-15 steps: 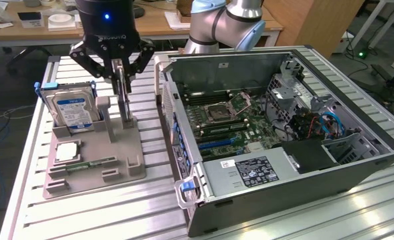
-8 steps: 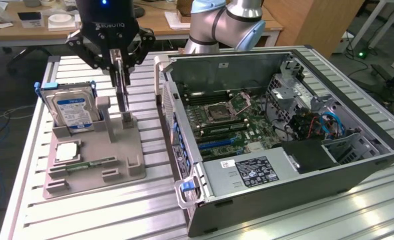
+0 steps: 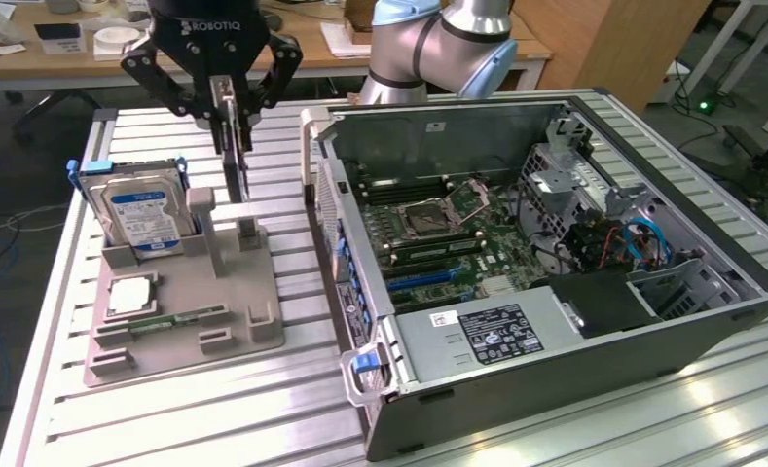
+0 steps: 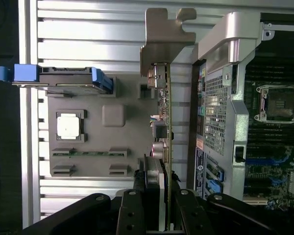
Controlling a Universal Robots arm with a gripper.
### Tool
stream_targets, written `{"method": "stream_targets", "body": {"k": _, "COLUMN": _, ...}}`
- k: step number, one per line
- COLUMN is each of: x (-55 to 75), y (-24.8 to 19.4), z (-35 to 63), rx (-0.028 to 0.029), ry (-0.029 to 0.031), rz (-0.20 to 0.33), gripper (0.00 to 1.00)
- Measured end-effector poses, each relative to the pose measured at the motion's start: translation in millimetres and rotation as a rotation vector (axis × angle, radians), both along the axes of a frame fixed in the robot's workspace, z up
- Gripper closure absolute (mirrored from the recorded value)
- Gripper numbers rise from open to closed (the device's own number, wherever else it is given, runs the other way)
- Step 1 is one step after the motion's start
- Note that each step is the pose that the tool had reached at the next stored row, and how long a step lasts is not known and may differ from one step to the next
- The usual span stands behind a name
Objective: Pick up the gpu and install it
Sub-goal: 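Pick up the gpu and move the gpu toward the slot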
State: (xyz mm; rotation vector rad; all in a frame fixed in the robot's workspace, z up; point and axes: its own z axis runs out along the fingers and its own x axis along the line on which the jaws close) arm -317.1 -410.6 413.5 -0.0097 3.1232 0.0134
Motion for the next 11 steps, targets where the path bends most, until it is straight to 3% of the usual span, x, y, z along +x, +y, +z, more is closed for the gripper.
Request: {"method": "stream_targets", "body": {"k": 11, "x": 0.9, "y": 0.0, "z": 1.6, "rx": -0.0001, "ry": 0.0002, "rz": 0.000, "gripper": 0.72}}
